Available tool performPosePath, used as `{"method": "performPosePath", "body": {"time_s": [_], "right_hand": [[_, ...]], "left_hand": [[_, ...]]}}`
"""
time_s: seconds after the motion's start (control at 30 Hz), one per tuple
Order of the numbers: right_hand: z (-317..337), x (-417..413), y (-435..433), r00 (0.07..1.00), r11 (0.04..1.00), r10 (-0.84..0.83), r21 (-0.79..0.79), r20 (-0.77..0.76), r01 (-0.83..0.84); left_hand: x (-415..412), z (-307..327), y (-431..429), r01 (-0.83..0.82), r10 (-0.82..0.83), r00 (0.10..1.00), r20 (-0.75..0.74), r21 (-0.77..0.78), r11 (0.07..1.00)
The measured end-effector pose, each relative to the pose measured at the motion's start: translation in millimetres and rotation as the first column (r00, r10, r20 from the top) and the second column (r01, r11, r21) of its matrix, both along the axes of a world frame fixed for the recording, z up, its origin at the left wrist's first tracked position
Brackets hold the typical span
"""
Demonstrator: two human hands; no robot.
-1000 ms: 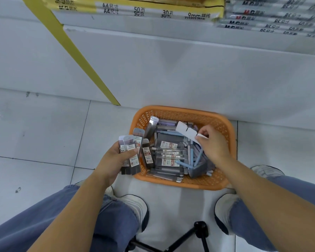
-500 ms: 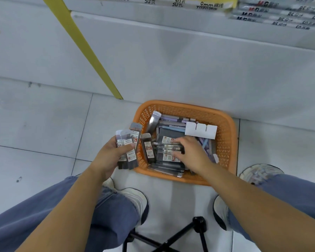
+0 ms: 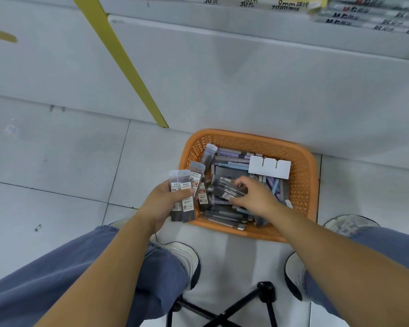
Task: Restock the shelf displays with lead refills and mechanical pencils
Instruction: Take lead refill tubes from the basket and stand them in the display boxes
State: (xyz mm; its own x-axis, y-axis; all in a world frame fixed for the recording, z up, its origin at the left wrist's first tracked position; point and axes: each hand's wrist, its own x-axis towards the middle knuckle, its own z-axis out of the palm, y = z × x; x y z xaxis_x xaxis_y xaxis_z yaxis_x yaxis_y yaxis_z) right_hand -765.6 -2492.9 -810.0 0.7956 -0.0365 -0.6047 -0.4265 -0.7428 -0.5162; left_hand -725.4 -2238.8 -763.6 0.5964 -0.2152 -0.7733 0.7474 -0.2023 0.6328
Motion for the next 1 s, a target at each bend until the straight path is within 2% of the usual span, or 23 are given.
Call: {"method": "performPosePath", "body": {"time_s": [0.13, 0.23, 0.4, 0.57, 0.73, 0.87, 1.0], "right_hand": [[14.3, 3.3, -5.6, 0.971, 0.950, -0.229, 0.203, -0.068, 0.238], [35.8, 8.6, -14.0, 0.953, 0.897, -0.288, 0.324, -0.092, 0.302], [96.2, 22.2, -35.7, 0.989, 0.909, -0.068, 0.399, -0.133, 0.117], [165.8, 32.6, -43.0, 0.987, 0.948, 0.158, 0.286, -0.043, -0.139], [227.5, 33.5, -49.5, 0.983, 0.942, 0.184, 0.282, 0.028, -0.184], [272.2, 32.1, -48.8, 0.981, 0.951, 0.157, 0.250, 0.116, -0.182], [313.0, 26.6, -48.8, 0.958, 0.959, 0.060, 0.249, 0.281, -0.133]], "left_hand": [[-3.1, 2.8, -5.7, -0.037, 0.036, 0.999, -0.029, -0.027, 0.999], [-2.3, 6.0, -11.1, -0.094, 0.091, 0.994, -0.052, -0.057, 0.994], [12.9, 26.5, -31.2, -0.097, 0.086, 0.994, -0.066, -0.182, 0.978], [29.2, 69.4, -57.8, 0.085, -0.097, 0.995, -0.023, -0.313, 0.946], [30.3, 128.5, -71.8, 0.176, -0.169, 0.984, 0.053, -0.382, 0.907], [28.3, 178.9, -82.7, 0.356, -0.299, 0.928, 0.223, -0.285, 0.890], [26.0, 221.3, -88.2, 0.336, -0.242, 0.919, 0.311, -0.298, 0.894]]}}
